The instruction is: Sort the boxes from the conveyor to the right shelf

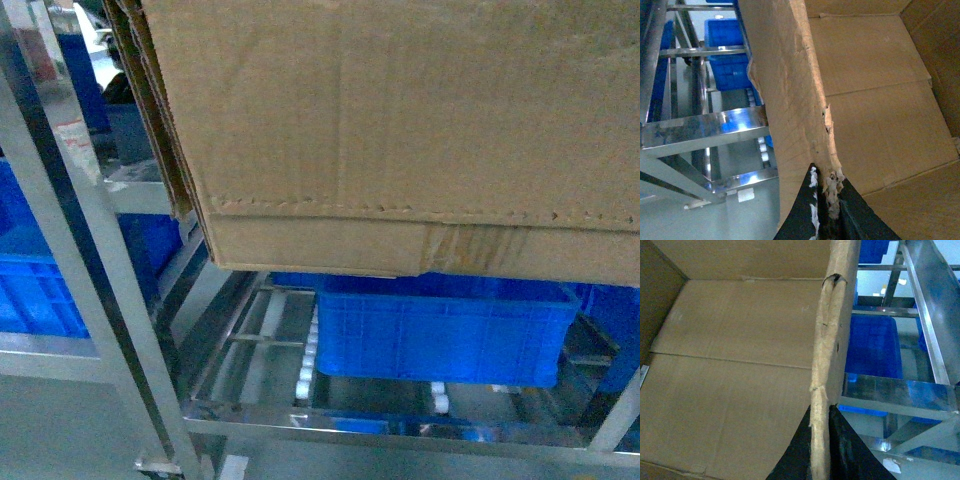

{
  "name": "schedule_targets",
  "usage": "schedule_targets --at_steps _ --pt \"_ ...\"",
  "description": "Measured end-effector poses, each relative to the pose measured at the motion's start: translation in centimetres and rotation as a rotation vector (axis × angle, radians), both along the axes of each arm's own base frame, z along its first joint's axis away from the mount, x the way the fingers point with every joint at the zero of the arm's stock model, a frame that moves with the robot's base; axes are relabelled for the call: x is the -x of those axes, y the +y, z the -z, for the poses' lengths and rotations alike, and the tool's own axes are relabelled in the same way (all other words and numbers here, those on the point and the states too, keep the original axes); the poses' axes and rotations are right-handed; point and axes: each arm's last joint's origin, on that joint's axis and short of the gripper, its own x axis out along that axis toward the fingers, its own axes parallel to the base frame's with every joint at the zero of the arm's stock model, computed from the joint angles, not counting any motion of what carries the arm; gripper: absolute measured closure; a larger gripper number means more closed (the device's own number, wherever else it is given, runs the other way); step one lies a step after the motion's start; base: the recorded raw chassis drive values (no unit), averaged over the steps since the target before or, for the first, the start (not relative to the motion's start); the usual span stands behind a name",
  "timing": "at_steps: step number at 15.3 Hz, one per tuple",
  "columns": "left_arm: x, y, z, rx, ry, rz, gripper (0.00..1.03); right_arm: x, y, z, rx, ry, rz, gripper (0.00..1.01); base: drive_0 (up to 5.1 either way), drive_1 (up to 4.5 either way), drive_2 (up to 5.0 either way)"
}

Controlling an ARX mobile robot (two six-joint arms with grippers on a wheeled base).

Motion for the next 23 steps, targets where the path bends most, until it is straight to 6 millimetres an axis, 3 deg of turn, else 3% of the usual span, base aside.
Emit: schedule_targets --at_steps 6,8,10,13,21,23 --pt "0.1 0.2 -0.1 -0.003 -0.004 -0.007 1.01 0.1 0.2 -0.1 0.0 -0.003 -0.005 0.97 0.0 4.15 -4.2" --pt "-0.1 0.3 0.0 -0.007 0.0 -0.007 1.01 0.0 0.2 0.1 0.001 0.003 -0.004 0.97 0.0 0.0 0.0" --pt "-3.8 -0.6 -1.6 -0.014 0.004 -0.008 1.01 -3.7 0.1 -1.0 -0.01 0.042 -0.023 0.97 0.0 0.0 0.0" --pt "-6.3 -1.0 -1.9 -0.003 0.008 -0.012 1.01 -6.4 0.0 -1.2 -0.014 0.037 -0.033 0.97 0.0 0.0 0.0" --pt "-8.3 -1.9 -1.9 -0.016 0.016 -0.012 1.01 -8.4 -0.3 -1.3 -0.01 0.054 -0.03 0.97 0.0 0.0 0.0" --pt "-9.7 -2.4 -1.8 -0.015 0.009 -0.008 1.01 -9.9 -0.6 -1.3 -0.007 0.043 -0.022 0.97 0.0 0.0 0.0"
